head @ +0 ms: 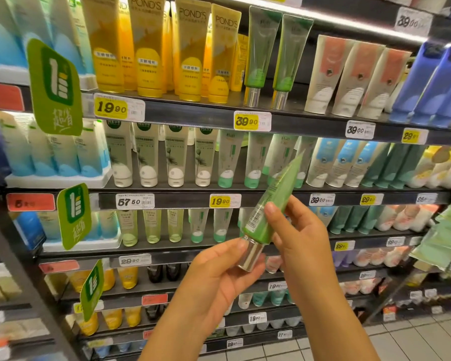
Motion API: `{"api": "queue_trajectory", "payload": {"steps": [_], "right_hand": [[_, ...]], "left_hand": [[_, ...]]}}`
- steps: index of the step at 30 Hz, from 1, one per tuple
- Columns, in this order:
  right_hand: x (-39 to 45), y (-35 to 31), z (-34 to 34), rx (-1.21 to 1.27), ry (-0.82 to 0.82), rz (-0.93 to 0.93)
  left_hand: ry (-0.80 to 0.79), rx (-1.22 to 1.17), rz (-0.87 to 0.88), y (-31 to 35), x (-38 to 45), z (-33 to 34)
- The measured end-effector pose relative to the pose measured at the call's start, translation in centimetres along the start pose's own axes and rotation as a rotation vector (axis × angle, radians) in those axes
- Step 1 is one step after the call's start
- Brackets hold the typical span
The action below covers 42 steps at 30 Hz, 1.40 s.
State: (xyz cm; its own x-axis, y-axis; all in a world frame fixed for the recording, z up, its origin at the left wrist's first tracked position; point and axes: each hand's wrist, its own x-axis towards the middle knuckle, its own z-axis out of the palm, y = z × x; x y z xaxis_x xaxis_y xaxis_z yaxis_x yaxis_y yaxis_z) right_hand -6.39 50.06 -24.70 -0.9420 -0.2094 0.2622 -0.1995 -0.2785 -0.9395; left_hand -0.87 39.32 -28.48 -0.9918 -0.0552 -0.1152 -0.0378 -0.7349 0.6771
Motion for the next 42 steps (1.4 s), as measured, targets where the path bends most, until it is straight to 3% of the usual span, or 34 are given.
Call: {"api": "queue_trajectory", "payload": {"steps": [8, 18, 30, 38, 42], "right_hand": [[-0.7, -0.5, -0.5, 0.225, -0.015, 0.073], [-0.8, -0.7, -0.6, 0.185, 0.001, 0.069], [-0.4, -0.7, -0.5, 0.407, 0.029, 0.143], [-0.4, -0.6, -0.6, 0.218, -0.044, 0.138], [-0.3, -0.3, -0.9, 0.209, -0.022, 0.15]], "left_hand": [[-0.101, -0.07, -0.091, 0.3, -1.2, 1.1], [-0.108, 0.048, -0.044, 0.3, -1.5, 1.2], [-0.121, -0.005, -0.091, 0.2, -1.5, 1.3], [-0.005, 0.15, -0.024, -0.1, -1.6, 1.3], [-0.006, 0.091, -0.089, -0.2, -1.4, 1.1]]}}
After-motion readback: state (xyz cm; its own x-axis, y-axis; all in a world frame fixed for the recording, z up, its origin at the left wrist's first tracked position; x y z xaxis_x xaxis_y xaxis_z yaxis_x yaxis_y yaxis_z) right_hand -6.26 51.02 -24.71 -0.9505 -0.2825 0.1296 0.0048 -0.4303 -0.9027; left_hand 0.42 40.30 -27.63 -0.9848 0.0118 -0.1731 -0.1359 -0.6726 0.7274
